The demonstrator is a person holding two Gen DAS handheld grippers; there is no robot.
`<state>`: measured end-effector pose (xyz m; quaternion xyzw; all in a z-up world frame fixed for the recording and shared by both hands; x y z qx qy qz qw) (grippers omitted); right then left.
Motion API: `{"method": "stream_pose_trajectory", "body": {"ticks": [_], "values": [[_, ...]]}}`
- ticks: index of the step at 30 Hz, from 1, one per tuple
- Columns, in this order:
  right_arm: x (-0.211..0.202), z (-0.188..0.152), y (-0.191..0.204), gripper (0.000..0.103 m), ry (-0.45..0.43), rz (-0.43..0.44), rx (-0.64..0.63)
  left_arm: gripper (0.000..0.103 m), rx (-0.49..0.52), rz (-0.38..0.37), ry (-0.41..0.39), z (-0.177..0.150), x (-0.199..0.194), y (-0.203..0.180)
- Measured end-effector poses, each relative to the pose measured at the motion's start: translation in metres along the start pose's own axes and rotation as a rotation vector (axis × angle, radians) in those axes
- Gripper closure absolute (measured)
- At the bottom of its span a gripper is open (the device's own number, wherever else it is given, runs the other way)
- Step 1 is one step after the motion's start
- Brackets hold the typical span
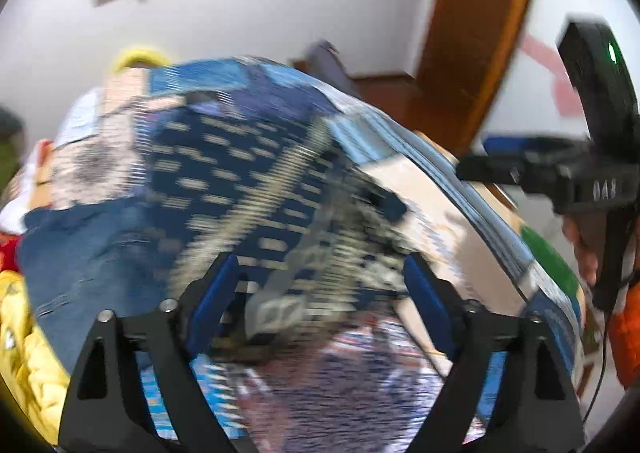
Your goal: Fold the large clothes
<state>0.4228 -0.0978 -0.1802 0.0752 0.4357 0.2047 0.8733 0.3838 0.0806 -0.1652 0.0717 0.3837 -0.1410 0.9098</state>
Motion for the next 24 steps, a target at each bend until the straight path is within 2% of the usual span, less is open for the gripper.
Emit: {"method": "stream_pose_trajectory", "body": {"ticks": [3,6,9,13,19,24], "values": [[0.02,0.003,0.027,0.0,0.024,0.065,-0.014,0.014,-0.051,0.082,-0.011,-0.005,-0.009,0.035],[0.052,-0.001,0.046,0.0,0.074,0.082,-0.032,0.014,-0.112,0.108,0.03,-0.014,0.001,0.062],[0.088,-0.013,0.051,0.0,0.161,0.068,-0.033,0.014,-0.137,0.123,0.07,-0.027,0.015,0.073],[0.118,-0.037,0.037,0.0,0.228,-0.009,-0.037,0.014,-0.134,0.131,0.071,-0.043,0.021,0.076],[0.108,-0.06,-0.013,0.0,0.259,-0.027,0.034,0.014,-0.076,0.181,0.095,-0.053,0.019,0.073],[0.084,-0.053,-0.034,0.0,0.241,-0.042,0.071,0.014,-0.028,0.227,0.091,-0.056,0.008,0.069]]}}
Point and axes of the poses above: each gripper's, at about its wrist camera, not at the fingertips, and x roughly the way its jaws point, y to its left, z to its top, the point moved 2 cm from there along x, roughly the way its jaws point, and after that the axes turned 10 degrees about x, right-handed, at the moved point
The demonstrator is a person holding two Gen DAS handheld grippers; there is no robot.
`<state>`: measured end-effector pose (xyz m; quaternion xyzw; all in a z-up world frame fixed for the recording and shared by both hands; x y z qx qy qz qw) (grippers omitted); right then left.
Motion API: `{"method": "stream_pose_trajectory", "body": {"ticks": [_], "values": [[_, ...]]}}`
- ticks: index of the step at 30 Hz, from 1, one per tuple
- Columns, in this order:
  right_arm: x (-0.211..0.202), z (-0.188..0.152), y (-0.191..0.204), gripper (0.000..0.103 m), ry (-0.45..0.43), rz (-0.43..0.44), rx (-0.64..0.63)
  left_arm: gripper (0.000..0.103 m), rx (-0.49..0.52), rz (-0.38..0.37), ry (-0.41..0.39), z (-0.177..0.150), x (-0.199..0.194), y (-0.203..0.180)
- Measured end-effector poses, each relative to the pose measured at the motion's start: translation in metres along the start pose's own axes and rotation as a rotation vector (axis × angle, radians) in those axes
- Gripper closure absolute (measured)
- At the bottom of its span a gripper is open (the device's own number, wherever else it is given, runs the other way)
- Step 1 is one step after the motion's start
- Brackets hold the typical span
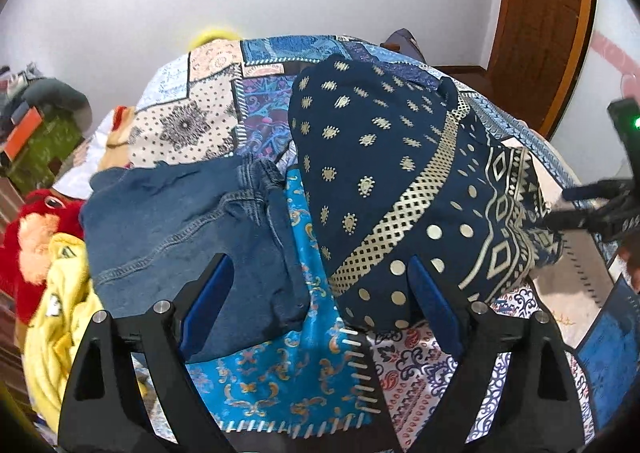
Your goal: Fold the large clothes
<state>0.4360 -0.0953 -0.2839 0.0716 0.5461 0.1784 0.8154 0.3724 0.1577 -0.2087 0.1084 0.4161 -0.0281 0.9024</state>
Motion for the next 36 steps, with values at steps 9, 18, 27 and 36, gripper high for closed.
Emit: {"method": "stream_pose_trajectory", "body": {"ticks": [9,18,27,36], "values": [[-0.03,0.036,0.028,0.0,-0.098,0.114,-0.06,0.014,-0.013,-0.027,-0.063,0.031,-0.005,0.004],[0.065,0.081,0.017,0.0,0.068,0.214,0.069,0.013,-0.277,-0.351,0.007,0.052,0.073,0.041],[0.101,0.107,0.037,0.0,0.071,0.371,0.05,0.007,-0.39,-0.564,0.038,0.058,0.133,0.04],[0.095,0.107,0.07,0.055,0.053,0.469,0.012,0.038,-0.477,-0.609,-0.06,0.046,0.121,0.052]]}}
Point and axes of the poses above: each gripper's, at about its wrist camera, not at the fingertips, and x roughly the way its jaws point, y to its left, z to its top, the point moved 2 cm from there along x, roughly the way its jaws point, and after that the axes turned 10 degrees about x, right-handed, at the moved point
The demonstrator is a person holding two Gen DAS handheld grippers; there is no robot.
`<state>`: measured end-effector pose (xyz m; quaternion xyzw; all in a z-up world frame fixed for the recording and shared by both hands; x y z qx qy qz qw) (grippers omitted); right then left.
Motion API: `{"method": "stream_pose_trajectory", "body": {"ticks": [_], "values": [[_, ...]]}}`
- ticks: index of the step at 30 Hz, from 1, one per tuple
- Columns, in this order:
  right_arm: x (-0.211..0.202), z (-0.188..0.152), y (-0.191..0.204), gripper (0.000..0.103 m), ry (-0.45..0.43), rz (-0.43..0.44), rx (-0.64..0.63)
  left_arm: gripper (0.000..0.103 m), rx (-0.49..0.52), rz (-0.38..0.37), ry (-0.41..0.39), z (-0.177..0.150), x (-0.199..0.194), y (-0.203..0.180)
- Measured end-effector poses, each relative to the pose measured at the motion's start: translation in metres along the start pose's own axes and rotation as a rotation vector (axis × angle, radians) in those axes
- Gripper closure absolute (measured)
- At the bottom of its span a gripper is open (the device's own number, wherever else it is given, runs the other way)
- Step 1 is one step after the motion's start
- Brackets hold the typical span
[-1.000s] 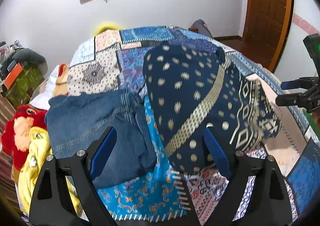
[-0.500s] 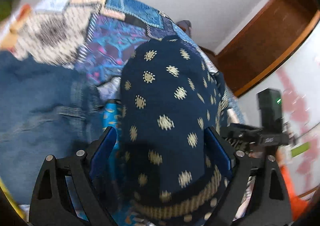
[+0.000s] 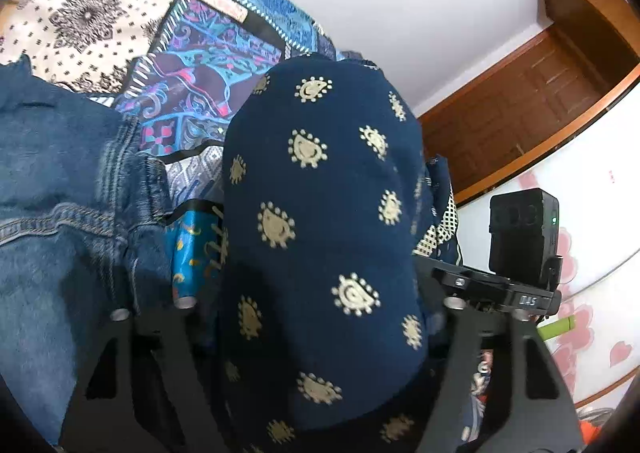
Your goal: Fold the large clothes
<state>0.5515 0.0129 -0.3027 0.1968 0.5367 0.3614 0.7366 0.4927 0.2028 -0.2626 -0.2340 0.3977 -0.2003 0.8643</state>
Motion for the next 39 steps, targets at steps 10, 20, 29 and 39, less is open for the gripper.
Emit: {"method": "stream_pose_trajectory", "body": {"ticks": [10,20,29,39], "values": [[-0.032,-0.015,0.097,0.078,-0.039,0.067,-0.133,0.051,0.133,0.064,-0.125,0.011,-0.093,-0.044],[-0.004,-0.02,0.202,0.078,-0.056,0.093,-0.241,0.052,0.118,0.136,-0.229,0.022,-0.185,-0.013],[0.137,-0.01,0.225,0.078,0.109,0.027,-0.22,0.052,-0.118,0.184,-0.185,-0.007,-0.189,0.121],[0.206,-0.005,0.196,0.039,0.175,-0.152,-0.248,0.043,-0.174,0.242,-0.148,-0.035,-0.187,0.184]]}}
Point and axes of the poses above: each gripper's, at about its wrist camera, not at the fingertips, and x roughly the way its jaws point, y to its left, z to its top, the point moved 2 cm from there along x, roughly the way its jaws point, and after that the axes turned 10 degrees about x, right-handed, at the moved point
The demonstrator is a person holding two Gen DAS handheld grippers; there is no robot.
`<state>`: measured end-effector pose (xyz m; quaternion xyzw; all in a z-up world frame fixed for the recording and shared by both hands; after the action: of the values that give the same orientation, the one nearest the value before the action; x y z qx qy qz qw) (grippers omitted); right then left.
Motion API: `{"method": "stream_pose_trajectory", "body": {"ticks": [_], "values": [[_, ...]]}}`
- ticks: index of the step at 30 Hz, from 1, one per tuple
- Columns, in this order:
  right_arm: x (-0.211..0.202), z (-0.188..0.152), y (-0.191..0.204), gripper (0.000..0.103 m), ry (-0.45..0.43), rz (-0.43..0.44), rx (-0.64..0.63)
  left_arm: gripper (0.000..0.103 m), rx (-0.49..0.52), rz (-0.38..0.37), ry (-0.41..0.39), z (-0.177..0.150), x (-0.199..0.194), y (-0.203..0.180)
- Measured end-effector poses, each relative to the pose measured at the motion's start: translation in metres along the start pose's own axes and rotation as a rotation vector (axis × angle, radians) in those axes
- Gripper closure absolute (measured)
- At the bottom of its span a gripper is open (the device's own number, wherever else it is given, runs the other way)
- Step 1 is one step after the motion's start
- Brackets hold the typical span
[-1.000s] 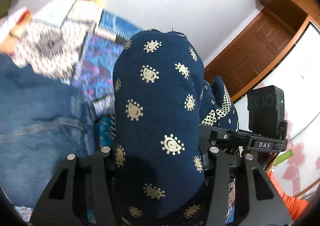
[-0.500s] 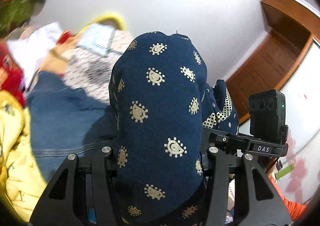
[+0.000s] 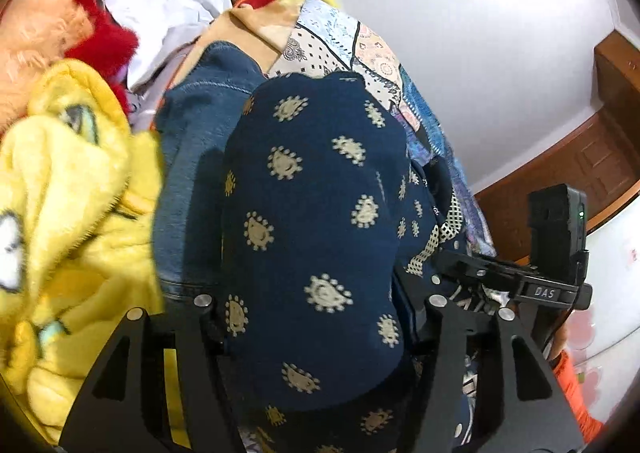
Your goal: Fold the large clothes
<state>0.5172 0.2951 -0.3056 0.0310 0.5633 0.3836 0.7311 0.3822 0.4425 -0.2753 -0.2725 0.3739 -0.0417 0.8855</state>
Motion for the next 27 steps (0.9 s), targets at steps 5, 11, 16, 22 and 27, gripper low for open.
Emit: {"method": "stream_pose_trajectory", "body": {"ticks": [5,11,16,22,27], "values": [[-0.036,-0.009,-0.013,0.037,-0.091,-0.142,-0.038,0.041,0.133,0.148,0.033,-0.003,-0.013,-0.024],[-0.07,-0.033,0.022,0.014,-0.166,-0.08,-0.116,0.032,0.236,0.294,0.02,-0.015,-0.026,-0.053],[-0.05,-0.058,0.047,0.014,-0.153,-0.132,-0.187,0.015,0.282,0.337,0.002,-0.031,-0.036,-0.066],[-0.019,-0.075,0.014,0.014,-0.124,-0.303,-0.191,0.011,0.325,0.363,0.063,-0.066,-0.029,-0.074],[-0.048,-0.092,-0.014,0.014,-0.134,-0.262,-0.082,0.011,0.287,0.356,0.048,-0.084,-0.041,-0.075]]}}
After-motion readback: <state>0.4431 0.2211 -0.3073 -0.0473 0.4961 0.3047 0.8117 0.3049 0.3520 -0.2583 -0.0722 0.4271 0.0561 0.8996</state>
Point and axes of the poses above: each gripper's, at about its wrist camera, not at the fingertips, and x roughly the way its jaws point, y to its left, z to its top, the point moved 2 cm from there along x, roughly the way its jaws point, and after that the axes turned 10 degrees about x, right-handed, at the moved point
